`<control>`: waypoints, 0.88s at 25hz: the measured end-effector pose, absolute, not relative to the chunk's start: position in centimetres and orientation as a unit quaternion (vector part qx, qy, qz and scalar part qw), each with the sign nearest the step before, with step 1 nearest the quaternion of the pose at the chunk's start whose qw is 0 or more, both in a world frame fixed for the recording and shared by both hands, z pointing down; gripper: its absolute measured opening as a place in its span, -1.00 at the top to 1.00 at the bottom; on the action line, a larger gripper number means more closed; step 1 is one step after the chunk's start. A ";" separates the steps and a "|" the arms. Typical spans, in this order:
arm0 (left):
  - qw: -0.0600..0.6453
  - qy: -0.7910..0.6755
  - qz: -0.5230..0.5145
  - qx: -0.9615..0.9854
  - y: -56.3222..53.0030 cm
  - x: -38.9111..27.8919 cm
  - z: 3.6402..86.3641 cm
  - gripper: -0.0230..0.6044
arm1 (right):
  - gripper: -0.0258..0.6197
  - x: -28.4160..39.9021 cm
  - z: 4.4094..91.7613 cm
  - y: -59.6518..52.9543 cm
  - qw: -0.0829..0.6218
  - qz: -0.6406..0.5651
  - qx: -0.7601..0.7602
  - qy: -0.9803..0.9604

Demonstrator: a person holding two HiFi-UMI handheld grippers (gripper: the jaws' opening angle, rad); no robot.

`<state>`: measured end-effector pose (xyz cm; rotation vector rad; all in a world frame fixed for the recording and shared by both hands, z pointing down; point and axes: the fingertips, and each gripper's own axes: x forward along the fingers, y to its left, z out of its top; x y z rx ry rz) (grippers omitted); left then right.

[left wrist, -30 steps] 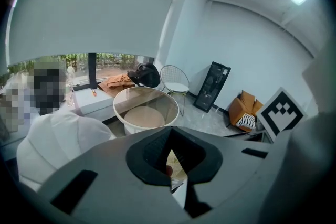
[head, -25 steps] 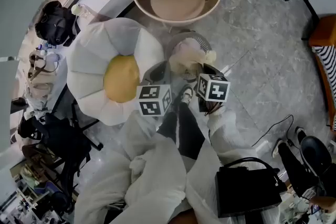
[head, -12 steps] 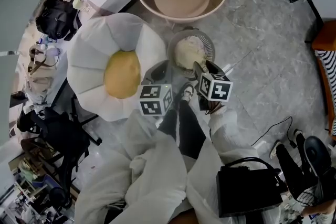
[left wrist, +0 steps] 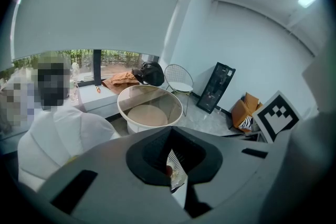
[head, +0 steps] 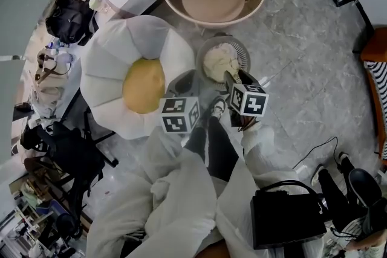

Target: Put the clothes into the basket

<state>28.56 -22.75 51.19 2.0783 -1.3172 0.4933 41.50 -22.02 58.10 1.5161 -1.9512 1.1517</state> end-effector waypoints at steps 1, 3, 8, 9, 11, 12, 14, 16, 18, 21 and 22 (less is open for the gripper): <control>0.309 -0.499 0.185 0.788 -22.8 28.5 51.0 0.91 | 0.36 41.5 57.8 -22.1 0.205 0.411 0.546 -0.701; 0.306 -0.500 0.180 0.790 -23.0 28.3 50.5 0.91 | 0.36 41.5 57.2 -22.4 0.203 0.404 0.552 -0.701; 0.297 -0.498 0.168 0.797 -23.3 28.0 48.6 0.91 | 0.37 42.1 54.0 -23.1 0.186 0.372 0.580 -0.701; 0.295 -0.497 0.165 0.799 -23.4 27.9 48.2 0.91 | 0.37 42.0 53.2 -23.2 0.179 0.368 0.582 -0.703; 0.293 -0.494 0.159 0.803 -23.3 27.8 47.3 0.91 | 0.37 41.8 51.5 -23.2 0.164 0.360 0.585 -0.708; 0.292 -0.492 0.155 0.805 -23.2 27.8 46.8 0.91 | 0.39 41.8 50.7 -23.2 0.159 0.356 0.587 -0.710; 0.288 -0.485 0.150 0.812 -23.1 28.1 45.9 0.91 | 0.53 42.0 49.3 -23.1 0.153 0.342 0.597 -0.709; 0.282 -0.479 0.144 0.819 -23.0 28.3 45.0 0.91 | 0.65 42.1 48.0 -22.9 0.152 0.327 0.607 -0.708; 0.277 -0.471 0.136 0.826 -22.8 28.6 43.9 0.91 | 0.70 42.2 46.7 -22.5 0.150 0.316 0.614 -0.707; 0.263 -0.457 0.125 0.840 -22.6 29.1 41.9 0.91 | 0.77 42.8 44.3 -22.0 0.136 0.299 0.629 -0.705; 0.256 -0.453 0.119 0.846 -22.7 29.3 41.1 0.91 | 0.79 43.1 43.4 -22.0 0.130 0.293 0.634 -0.704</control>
